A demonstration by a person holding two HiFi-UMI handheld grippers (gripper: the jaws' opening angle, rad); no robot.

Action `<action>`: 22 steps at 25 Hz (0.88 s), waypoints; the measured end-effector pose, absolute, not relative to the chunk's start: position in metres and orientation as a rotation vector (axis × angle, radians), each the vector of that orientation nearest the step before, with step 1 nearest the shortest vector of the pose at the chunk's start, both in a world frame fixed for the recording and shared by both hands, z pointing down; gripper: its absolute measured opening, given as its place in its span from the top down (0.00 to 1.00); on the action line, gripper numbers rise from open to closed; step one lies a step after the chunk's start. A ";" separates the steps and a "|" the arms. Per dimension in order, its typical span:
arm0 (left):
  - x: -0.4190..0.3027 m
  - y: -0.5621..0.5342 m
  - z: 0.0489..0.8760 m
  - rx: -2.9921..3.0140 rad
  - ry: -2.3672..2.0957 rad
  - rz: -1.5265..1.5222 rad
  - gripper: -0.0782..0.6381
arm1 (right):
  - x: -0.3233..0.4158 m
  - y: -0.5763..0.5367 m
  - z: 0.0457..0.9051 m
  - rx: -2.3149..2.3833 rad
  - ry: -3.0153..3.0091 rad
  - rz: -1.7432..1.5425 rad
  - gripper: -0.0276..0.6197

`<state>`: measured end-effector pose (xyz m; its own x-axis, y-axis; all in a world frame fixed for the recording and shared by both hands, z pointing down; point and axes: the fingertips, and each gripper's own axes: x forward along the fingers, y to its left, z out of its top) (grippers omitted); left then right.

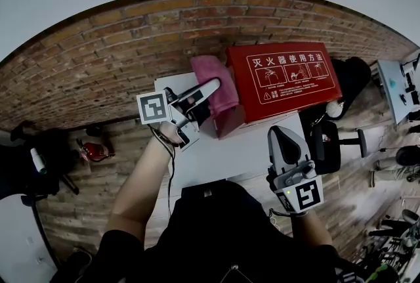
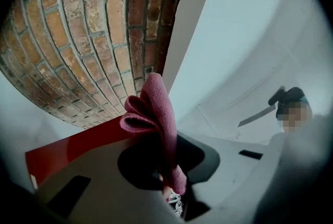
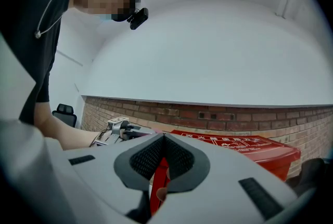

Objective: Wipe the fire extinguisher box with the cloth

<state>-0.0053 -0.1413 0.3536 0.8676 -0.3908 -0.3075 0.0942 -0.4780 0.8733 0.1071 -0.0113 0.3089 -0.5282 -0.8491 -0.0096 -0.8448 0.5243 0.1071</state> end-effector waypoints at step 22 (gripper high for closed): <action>0.023 -0.176 0.393 1.945 -0.195 -0.576 0.76 | 0.115 -0.022 0.314 1.442 -2.703 -0.186 0.93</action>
